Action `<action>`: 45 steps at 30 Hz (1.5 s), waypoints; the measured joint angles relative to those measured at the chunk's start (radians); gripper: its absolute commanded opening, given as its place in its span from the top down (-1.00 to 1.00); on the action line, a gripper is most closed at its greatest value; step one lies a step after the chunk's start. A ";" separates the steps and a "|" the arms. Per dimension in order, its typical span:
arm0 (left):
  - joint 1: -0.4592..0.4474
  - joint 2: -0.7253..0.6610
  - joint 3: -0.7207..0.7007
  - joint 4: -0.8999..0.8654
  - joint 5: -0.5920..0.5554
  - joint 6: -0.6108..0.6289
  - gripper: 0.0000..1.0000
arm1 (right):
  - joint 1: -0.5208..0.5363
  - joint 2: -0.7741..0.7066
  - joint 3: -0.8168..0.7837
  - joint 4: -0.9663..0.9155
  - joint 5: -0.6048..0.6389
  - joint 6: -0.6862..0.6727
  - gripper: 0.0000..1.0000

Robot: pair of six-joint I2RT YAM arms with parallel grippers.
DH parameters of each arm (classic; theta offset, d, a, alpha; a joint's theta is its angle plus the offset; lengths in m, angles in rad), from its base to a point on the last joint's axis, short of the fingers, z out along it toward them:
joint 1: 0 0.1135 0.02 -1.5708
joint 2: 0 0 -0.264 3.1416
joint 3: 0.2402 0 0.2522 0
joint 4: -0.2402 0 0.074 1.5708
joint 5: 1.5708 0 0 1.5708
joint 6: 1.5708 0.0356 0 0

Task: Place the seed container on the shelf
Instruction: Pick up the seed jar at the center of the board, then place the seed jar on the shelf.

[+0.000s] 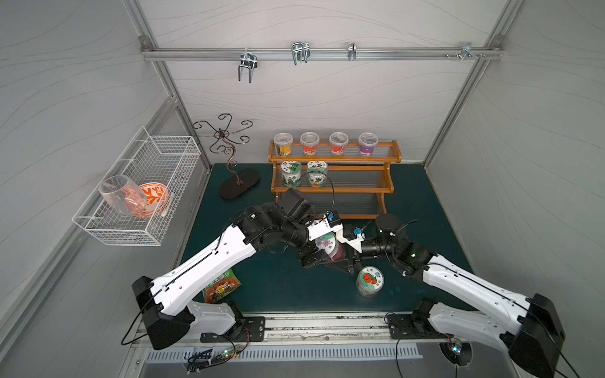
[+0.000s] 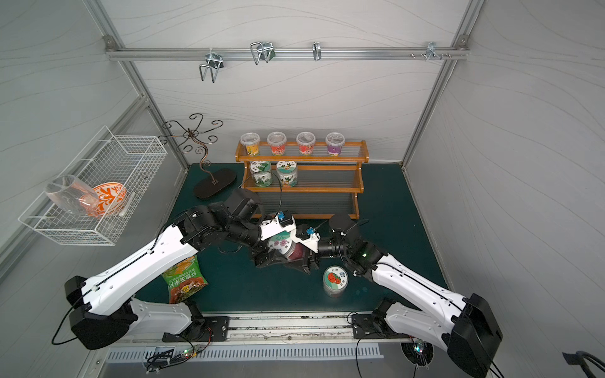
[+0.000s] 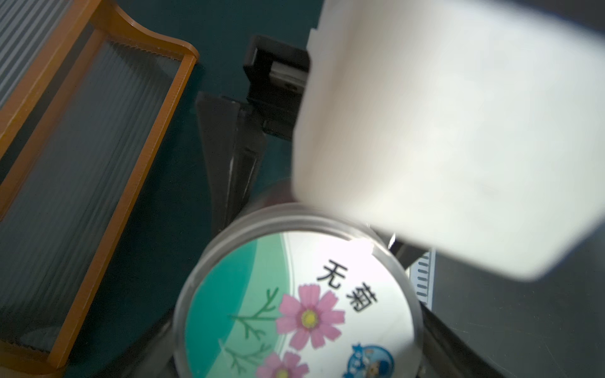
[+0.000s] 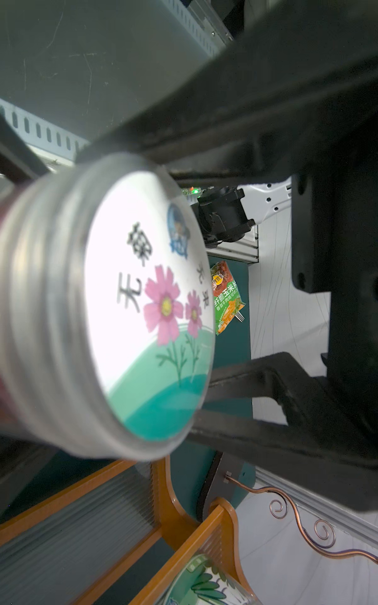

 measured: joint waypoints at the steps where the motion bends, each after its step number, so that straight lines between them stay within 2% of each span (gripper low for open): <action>1: 0.000 0.002 0.000 0.000 -0.002 0.000 -0.34 | 0.000 0.000 0.000 -0.002 0.000 0.000 -0.30; 3: -0.001 0.006 0.000 0.001 -0.003 0.000 -0.35 | 0.000 0.000 0.000 -0.004 0.000 0.001 -0.13; 5: -0.001 0.010 0.000 0.003 -0.003 -0.002 -0.46 | 0.000 0.000 0.000 -0.006 -0.001 0.002 -0.02; 10: -0.007 -0.005 -0.018 0.038 -0.028 -0.019 -0.98 | -0.001 -0.003 -0.002 -0.002 -0.004 0.006 -0.01; 16: -0.014 -0.113 -0.127 0.208 -0.105 -0.078 -0.99 | -0.014 -0.029 -0.029 0.061 0.031 0.033 -0.05; 22: -0.009 -0.258 -0.216 0.415 -0.226 -0.150 -0.99 | -0.078 -0.076 -0.088 0.127 0.082 0.069 -0.08; 29: -0.003 -0.356 -0.302 0.586 -0.299 -0.222 -0.99 | -0.121 -0.059 -0.102 0.203 0.250 0.084 -0.14; 40: -0.003 -0.413 -0.394 0.618 -0.341 -0.280 -0.99 | -0.214 0.235 -0.047 0.470 0.547 0.147 -0.14; 45: -0.003 -0.454 -0.418 0.620 -0.363 -0.280 -0.99 | -0.248 0.360 0.020 0.573 0.619 0.169 -0.15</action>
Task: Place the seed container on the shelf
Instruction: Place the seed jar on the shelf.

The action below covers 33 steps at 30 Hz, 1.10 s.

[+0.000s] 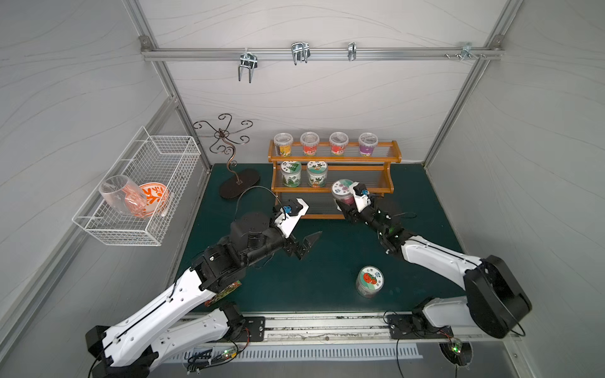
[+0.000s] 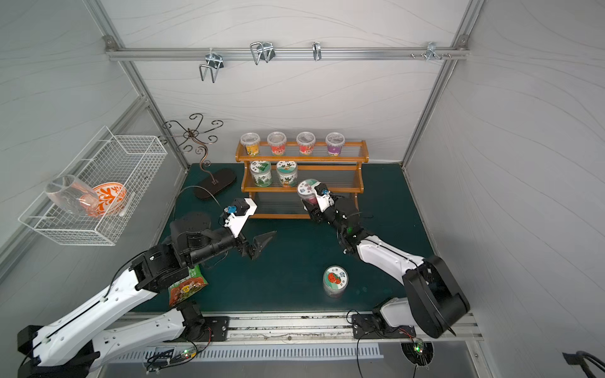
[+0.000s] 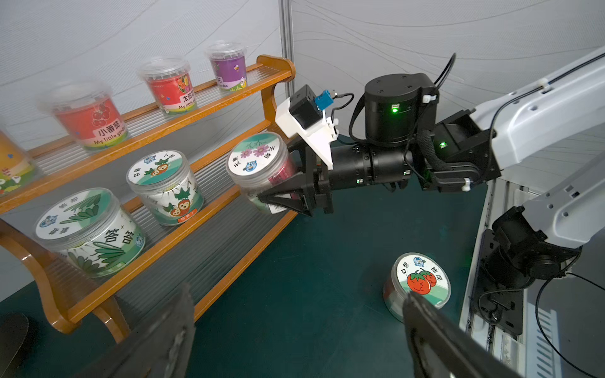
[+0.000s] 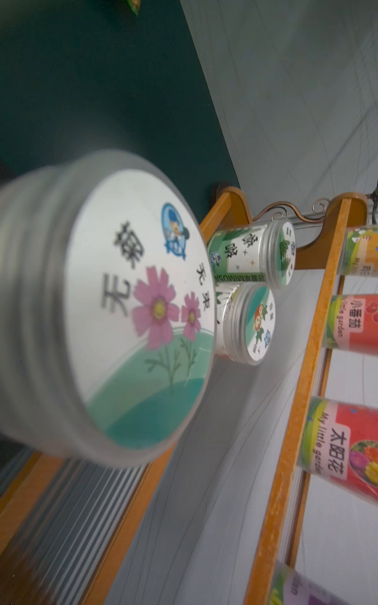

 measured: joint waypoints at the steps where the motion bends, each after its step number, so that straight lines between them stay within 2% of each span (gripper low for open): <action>1: 0.000 -0.006 -0.004 0.000 -0.004 0.000 -0.99 | -0.006 0.024 0.016 0.017 0.010 0.005 -0.15; 12: 0.000 -0.037 -0.031 0.000 -0.010 0.003 -0.99 | -0.061 0.233 0.138 0.156 0.063 0.026 -0.18; 22: 0.012 -0.045 -0.033 0.000 -0.010 0.023 -0.99 | -0.092 0.385 0.229 0.206 0.079 0.041 -0.21; 30: 0.040 -0.045 -0.039 0.000 0.003 0.024 -0.99 | -0.094 0.460 0.296 0.229 0.082 0.042 -0.47; 33: 0.051 -0.045 -0.042 0.000 0.010 0.024 -0.99 | -0.096 0.473 0.309 0.235 0.082 0.041 -0.63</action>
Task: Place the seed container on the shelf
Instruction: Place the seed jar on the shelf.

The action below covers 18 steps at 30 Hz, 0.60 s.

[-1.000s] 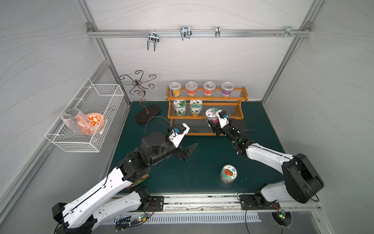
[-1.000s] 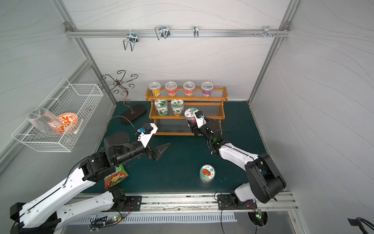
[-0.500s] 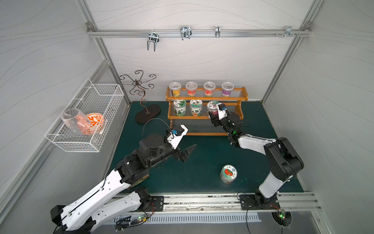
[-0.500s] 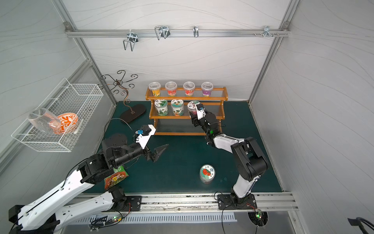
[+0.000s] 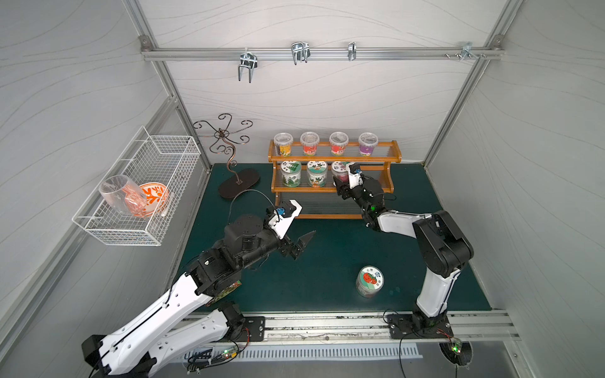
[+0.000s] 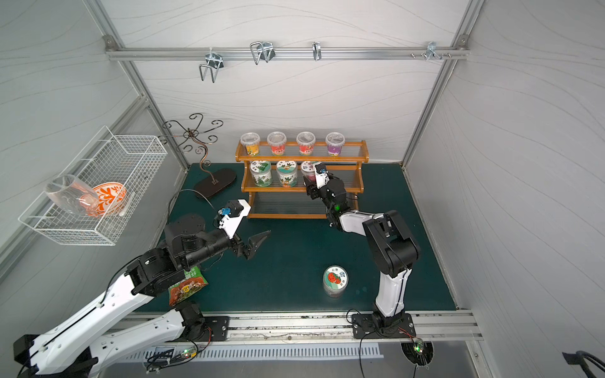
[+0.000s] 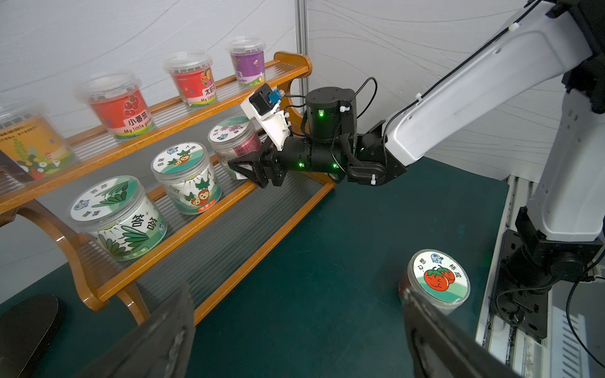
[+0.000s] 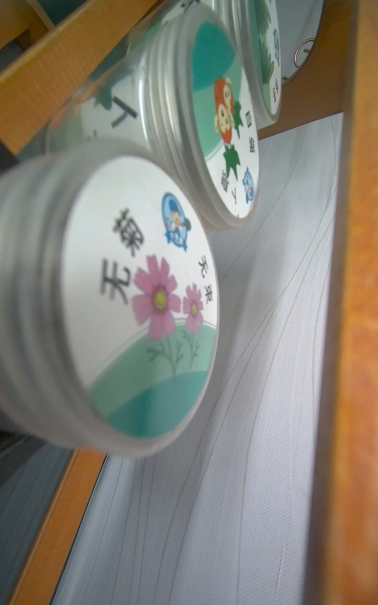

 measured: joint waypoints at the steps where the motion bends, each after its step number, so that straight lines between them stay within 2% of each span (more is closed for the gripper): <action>1: 0.003 0.000 -0.001 0.000 0.002 0.000 -0.99 | -0.001 0.002 0.000 0.001 0.000 0.000 -0.66; 5: 0.015 0.000 -0.006 0.000 0.011 -0.002 -0.99 | -0.005 0.005 0.000 0.006 -0.005 0.000 -0.79; 18: 0.021 0.014 -0.008 0.000 0.024 -0.020 -0.99 | -0.008 -0.026 -0.045 0.009 -0.013 -0.011 -0.92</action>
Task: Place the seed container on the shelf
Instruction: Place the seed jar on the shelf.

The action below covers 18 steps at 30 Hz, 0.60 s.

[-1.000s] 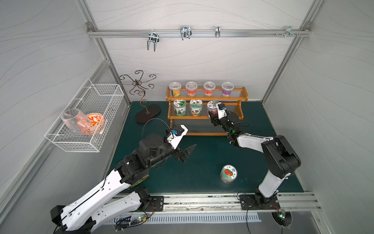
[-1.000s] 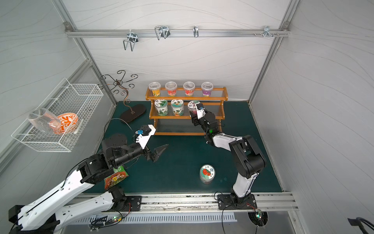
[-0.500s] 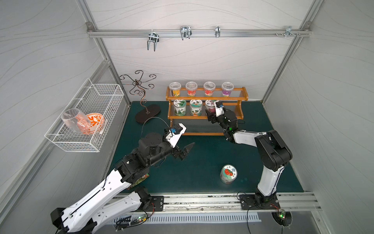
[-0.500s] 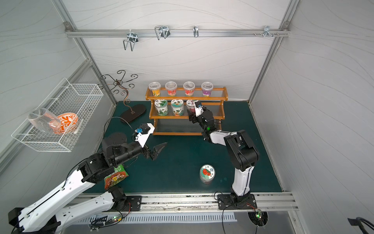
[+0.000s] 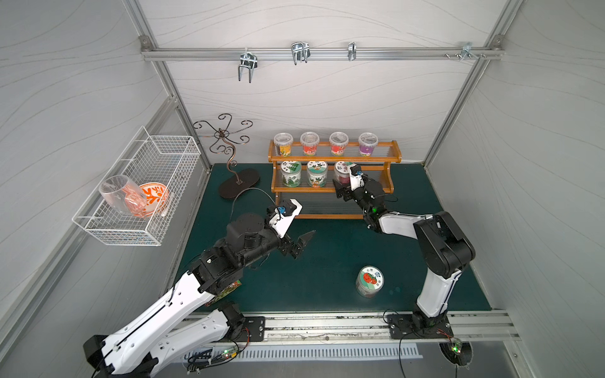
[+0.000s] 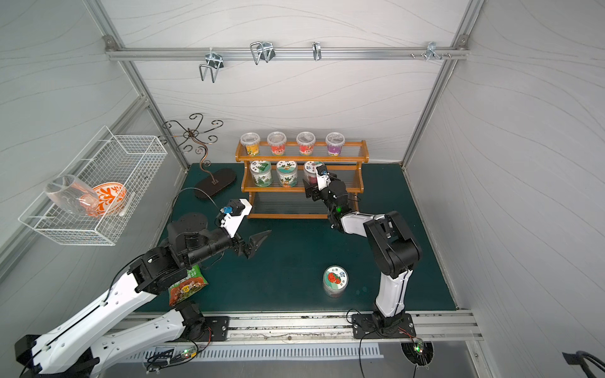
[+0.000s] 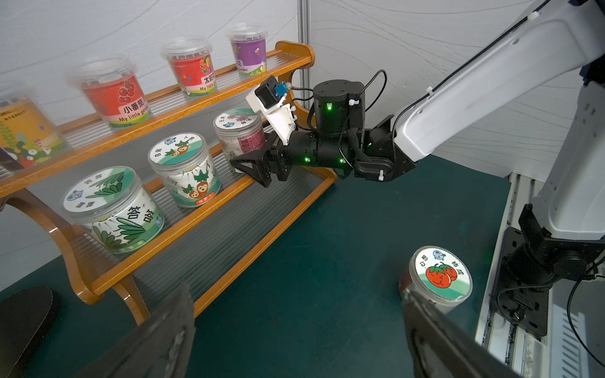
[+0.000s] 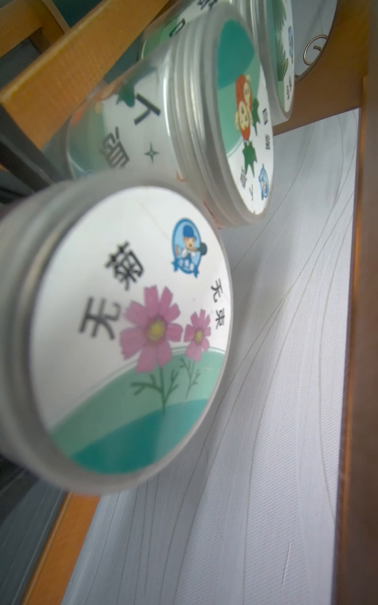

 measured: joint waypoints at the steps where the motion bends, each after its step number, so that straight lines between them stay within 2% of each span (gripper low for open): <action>1: 0.000 0.000 0.000 0.000 0.000 -0.002 -0.99 | 0.000 -0.006 -0.005 0.000 -0.002 0.000 -0.92; 8: 0.000 0.000 0.000 -0.001 0.003 -0.013 -0.99 | -0.001 -0.057 -0.050 0.003 -0.016 -0.009 -0.88; 14: 0.001 0.000 0.000 -0.002 0.009 -0.026 -0.99 | -0.005 -0.069 -0.061 0.005 -0.024 -0.012 -0.49; 18: 0.002 -0.001 0.000 -0.003 0.013 -0.029 -0.99 | -0.011 -0.069 -0.055 -0.003 -0.039 -0.010 -0.46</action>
